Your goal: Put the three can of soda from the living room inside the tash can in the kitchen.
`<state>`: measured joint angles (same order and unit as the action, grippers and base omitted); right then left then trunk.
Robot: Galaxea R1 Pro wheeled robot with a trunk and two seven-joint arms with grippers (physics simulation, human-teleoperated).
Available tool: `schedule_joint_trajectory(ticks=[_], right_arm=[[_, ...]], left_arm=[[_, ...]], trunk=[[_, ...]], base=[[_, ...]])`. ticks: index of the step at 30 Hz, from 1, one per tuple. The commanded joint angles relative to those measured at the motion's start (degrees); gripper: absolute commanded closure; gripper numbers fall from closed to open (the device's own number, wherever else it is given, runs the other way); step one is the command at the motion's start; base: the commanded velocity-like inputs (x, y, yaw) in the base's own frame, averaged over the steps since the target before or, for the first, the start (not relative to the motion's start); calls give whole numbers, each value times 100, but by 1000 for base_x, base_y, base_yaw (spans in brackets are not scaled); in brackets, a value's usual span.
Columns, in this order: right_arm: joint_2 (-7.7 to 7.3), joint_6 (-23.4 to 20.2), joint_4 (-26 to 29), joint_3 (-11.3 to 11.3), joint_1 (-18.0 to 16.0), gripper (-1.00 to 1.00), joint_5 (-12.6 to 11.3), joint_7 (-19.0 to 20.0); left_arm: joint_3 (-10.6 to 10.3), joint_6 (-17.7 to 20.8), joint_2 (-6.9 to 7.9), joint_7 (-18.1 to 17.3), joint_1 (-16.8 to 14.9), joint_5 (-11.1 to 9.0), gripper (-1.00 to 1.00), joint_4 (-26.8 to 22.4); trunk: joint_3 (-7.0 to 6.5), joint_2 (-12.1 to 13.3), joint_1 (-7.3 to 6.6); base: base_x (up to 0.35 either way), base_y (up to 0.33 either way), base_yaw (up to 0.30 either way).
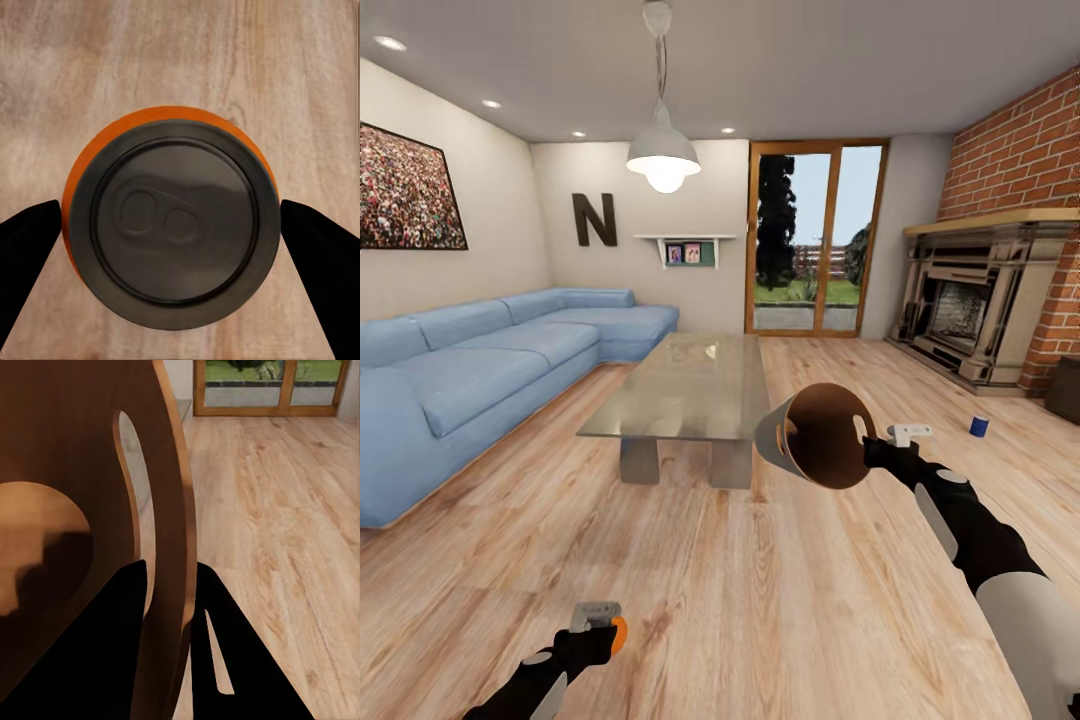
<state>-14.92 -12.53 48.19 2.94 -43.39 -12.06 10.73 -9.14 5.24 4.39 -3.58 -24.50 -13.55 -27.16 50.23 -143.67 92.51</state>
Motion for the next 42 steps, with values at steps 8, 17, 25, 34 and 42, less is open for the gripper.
schedule_joint_trajectory(ticks=[8, 17, 25, 34, 42], right_arm=[[5, -371, -2, -13, -3, 100, -25, 27], [217, -735, -6, 116, 3, 100, 162, -471], [298, -1103, -10, 135, 14, 100, 175, -560], [404, -1479, -42, 136, 40, 100, 203, -585], [404, -1513, -143, 136, 145, 100, 213, -747]], left_arm=[[3, -3, 0, -6, 4, -6, 100, -19], [0, 2, 0, -11, 4, -7, 100, -38], [-6, 3, 0, -18, 6, -16, 100, -52], [-9, 4, 0, -20, 5, -16, 100, -59], [-9, -2, 8, -31, 6, -23, 100, -66]], trunk=[[-179, 11, -21], [-378, 23, -44], [-555, 34, -65], [-747, 114, -122], [-891, 435, -298]], base=[[0, 0, 0], [0, 0, 0], [0, 0, 0], [0, 0, 0], [0, 0, 0]])
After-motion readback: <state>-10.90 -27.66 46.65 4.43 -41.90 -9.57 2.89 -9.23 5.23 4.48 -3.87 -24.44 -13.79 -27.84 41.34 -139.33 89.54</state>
